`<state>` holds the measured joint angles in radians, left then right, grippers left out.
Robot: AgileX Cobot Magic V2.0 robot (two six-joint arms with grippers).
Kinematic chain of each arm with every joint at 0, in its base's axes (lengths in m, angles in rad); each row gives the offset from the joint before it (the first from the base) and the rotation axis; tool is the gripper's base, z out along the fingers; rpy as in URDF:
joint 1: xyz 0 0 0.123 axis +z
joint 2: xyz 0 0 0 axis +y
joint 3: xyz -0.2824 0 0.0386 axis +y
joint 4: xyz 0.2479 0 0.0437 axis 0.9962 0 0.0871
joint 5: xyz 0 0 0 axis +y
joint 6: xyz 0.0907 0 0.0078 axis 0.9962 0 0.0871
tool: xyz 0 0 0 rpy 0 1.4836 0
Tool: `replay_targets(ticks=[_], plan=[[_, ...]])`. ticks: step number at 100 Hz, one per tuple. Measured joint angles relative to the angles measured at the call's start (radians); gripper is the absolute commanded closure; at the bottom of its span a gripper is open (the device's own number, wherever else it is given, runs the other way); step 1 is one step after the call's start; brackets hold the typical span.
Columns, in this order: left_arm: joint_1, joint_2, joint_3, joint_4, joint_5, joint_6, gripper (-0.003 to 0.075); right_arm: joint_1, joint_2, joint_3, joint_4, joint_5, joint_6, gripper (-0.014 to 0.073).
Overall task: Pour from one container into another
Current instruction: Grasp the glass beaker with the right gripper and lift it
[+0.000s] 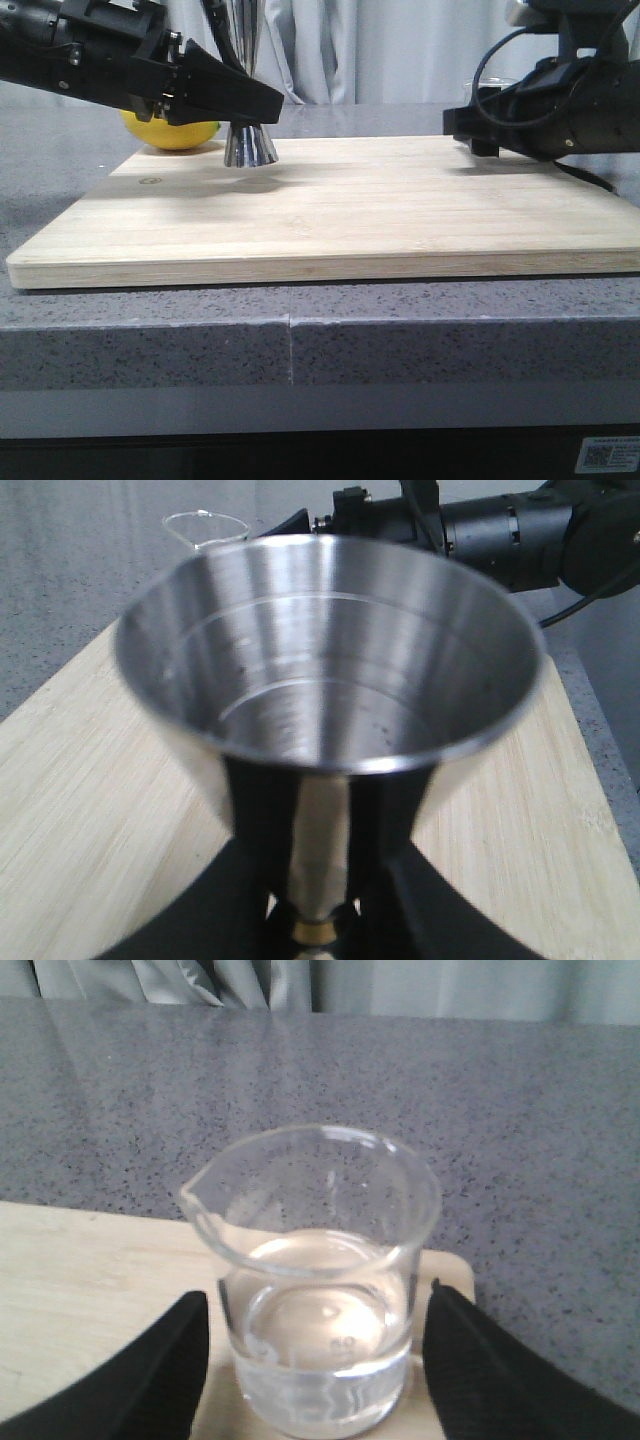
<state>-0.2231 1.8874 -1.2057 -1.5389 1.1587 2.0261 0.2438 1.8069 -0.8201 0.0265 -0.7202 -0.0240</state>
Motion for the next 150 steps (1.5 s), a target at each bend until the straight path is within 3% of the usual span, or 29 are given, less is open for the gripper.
replay_targets(ticks=[16,42,119,150], plan=[[0.000,0.000,0.000,0.000,0.000,0.000,0.0731,0.000,0.006,0.000,0.000,-0.001,0.000,0.0186],[0.000,0.000,0.000,0.000,0.000,0.000,0.0731,0.000,0.006,0.000,-0.007,-0.014,0.000,0.0275],[0.000,0.000,0.000,0.000,0.000,0.000,0.0731,0.000,0.004,0.000,-0.048,-0.010,0.000,0.0274],[0.000,0.000,0.000,0.000,0.000,0.000,0.0731,0.000,-0.080,0.000,-0.087,0.030,0.000,0.0275]])
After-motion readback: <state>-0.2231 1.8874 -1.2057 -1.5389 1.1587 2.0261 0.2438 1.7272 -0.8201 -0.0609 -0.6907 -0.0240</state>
